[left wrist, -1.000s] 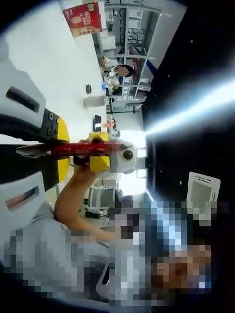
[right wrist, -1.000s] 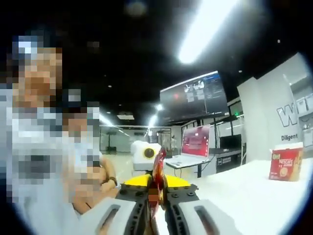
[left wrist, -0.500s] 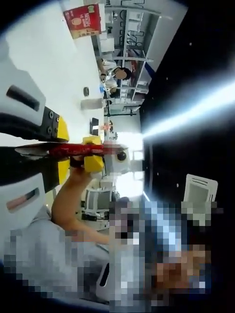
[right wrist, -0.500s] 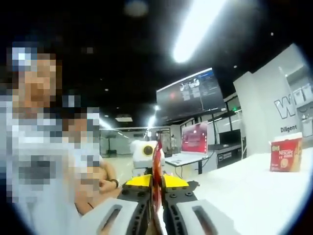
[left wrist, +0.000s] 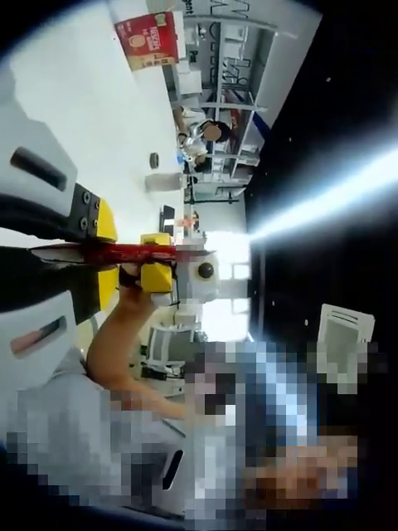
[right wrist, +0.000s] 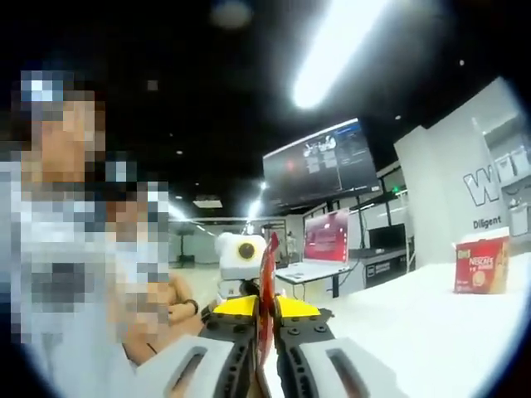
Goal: Tear open the coffee pouch, take out the coffee, and pour the coffee from the pouch into the cup
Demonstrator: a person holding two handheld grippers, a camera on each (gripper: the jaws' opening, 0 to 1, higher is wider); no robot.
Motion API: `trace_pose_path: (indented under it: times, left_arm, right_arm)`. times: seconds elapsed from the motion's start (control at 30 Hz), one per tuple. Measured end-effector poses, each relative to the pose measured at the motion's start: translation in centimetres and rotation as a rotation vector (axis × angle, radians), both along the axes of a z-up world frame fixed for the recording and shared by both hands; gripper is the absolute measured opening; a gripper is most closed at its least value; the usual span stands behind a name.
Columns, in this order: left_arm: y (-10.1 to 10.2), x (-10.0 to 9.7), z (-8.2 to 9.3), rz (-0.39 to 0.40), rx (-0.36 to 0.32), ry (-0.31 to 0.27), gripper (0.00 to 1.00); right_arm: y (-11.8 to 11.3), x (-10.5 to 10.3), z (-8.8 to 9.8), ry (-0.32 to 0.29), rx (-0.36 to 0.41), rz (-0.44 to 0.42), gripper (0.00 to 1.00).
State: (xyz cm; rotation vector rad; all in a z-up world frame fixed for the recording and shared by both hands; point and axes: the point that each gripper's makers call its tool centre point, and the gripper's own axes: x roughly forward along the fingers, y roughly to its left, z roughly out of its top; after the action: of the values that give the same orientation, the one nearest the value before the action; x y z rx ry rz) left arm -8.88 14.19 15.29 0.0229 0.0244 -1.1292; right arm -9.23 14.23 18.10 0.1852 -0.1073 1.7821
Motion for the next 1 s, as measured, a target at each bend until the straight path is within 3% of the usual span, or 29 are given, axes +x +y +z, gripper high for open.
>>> trace_pose_path:
  times: [0.17, 0.33, 0.7, 0.83, 1.0]
  left_arm:
    - [0.4, 0.0, 0.6, 0.015, -0.020, -0.010, 0.12]
    - [1.6, 0.9, 1.2, 0.058, -0.071, 0.009, 0.12]
    - [1.8, 0.9, 1.4, 0.090, -0.068, -0.003, 0.12]
    - [1.9, 1.1, 1.4, 0.106, -0.059, -0.006, 0.12]
    - [2.6, 1.4, 2.1, 0.117, -0.102, -0.008, 0.12]
  right_arm:
    - [-0.2, 0.0, 0.6, -0.050, 0.042, -0.027, 0.15]
    - [-0.7, 1.1, 0.5, -0.040, 0.056, -0.067, 0.21]
    - [-0.6, 1.4, 0.3, -0.081, 0.050, -0.101, 0.30]
    - [-1.0, 2.2, -0.2, -0.093, 0.046, -0.130, 0.31]
    - [-1.5, 4.1, -1.0, -0.084, 0.042, -0.191, 0.31]
